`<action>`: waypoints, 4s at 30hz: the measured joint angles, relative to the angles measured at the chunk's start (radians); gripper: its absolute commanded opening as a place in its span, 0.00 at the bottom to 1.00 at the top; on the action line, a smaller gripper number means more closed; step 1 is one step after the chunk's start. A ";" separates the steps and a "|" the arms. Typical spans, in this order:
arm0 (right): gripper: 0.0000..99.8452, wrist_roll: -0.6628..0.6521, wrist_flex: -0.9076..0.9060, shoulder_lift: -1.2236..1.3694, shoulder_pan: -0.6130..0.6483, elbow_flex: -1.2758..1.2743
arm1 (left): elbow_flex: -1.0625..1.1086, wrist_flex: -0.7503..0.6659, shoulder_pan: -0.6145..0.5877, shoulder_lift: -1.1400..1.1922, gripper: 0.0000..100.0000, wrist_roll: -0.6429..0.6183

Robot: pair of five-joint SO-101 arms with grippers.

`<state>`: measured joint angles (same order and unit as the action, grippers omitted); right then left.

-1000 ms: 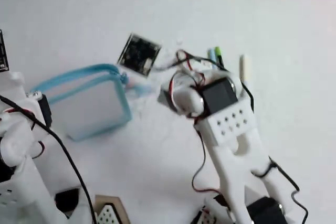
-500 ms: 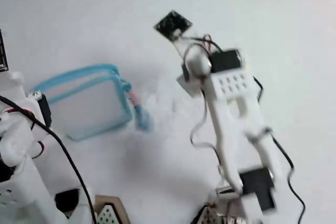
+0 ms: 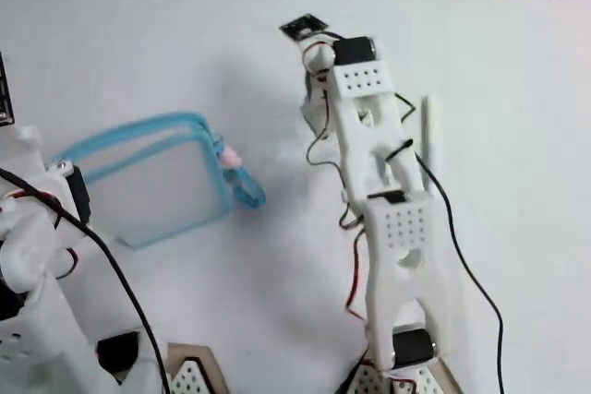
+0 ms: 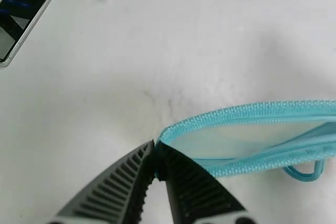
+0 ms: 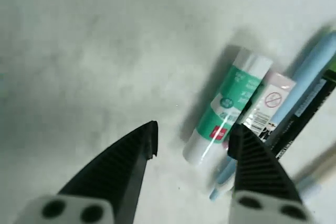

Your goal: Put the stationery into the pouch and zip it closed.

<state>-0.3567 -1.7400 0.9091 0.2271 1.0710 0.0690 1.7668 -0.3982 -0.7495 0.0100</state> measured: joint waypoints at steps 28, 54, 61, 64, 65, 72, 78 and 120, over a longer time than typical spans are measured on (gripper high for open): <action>0.05 0.044 0.000 0.252 0.011 0.215 | 0.000 0.000 0.000 0.000 0.02 0.000; 0.20 0.089 -0.011 0.097 0.089 0.195 | 0.000 0.000 0.000 0.000 0.02 0.002; 0.20 0.114 -0.011 0.071 -0.054 0.195 | 0.000 0.000 0.000 0.000 0.02 0.002; 0.20 0.114 0.005 0.144 -0.069 0.196 | 0.000 0.000 0.000 0.000 0.02 0.002; 0.20 0.114 0.018 0.181 -0.071 0.195 | 0.000 0.000 0.000 0.000 0.02 0.002; 0.20 0.115 0.058 0.282 -0.051 0.210 | 0.000 0.000 0.000 0.000 0.02 0.002; 0.20 0.117 0.063 0.285 0.020 0.204 | 0.000 0.000 0.000 0.000 0.02 0.002; 0.02 -0.063 -0.011 -0.460 0.192 -0.201 | 0.000 0.000 0.000 0.000 0.02 0.002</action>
<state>-0.4196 -1.7507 0.4488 0.4189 0.8700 0.0690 1.7668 -0.3982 -0.7495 0.0115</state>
